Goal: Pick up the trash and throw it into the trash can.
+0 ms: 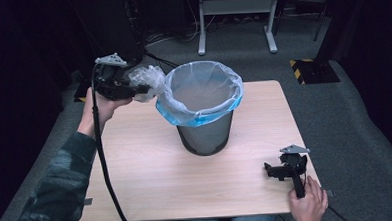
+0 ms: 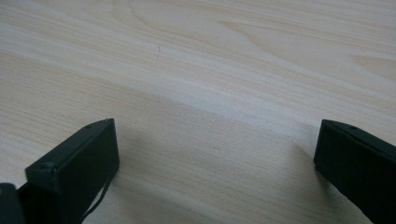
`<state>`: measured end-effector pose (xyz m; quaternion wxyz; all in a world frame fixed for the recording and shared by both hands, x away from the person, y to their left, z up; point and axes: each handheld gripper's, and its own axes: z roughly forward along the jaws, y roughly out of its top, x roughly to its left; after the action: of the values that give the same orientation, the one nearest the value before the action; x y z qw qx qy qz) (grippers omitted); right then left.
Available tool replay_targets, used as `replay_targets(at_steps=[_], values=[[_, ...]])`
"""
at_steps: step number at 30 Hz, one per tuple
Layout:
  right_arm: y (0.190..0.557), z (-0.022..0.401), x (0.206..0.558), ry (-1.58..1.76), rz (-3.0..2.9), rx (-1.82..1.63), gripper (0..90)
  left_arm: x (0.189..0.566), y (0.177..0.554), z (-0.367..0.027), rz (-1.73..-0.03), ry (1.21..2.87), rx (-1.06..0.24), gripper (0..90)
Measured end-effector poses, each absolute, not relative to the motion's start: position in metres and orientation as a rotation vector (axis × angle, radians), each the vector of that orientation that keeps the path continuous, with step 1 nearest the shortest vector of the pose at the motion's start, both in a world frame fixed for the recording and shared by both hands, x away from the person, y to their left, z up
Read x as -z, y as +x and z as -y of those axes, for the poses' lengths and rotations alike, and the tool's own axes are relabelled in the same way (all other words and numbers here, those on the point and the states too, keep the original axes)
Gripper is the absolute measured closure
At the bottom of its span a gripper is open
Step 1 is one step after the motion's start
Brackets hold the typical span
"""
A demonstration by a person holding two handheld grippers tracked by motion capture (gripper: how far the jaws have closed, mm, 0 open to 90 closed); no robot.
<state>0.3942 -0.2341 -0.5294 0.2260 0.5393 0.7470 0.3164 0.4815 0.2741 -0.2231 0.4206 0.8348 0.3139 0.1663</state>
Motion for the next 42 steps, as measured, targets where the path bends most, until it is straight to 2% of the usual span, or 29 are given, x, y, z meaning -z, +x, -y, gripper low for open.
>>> replay_targets(at_steps=[16, 42], values=[[0.394, 0.234, 0.529, 1.491, -2.058, -0.874, 0.0, 0.209, 0.500, -0.230, -0.736, 2.145, -0.410, 79.3], [0.394, 0.234, 0.529, 1.491, -2.060, -0.872, 0.0, 0.248, 0.548, -0.146, -0.775, 2.286, -0.326, 79.0]])
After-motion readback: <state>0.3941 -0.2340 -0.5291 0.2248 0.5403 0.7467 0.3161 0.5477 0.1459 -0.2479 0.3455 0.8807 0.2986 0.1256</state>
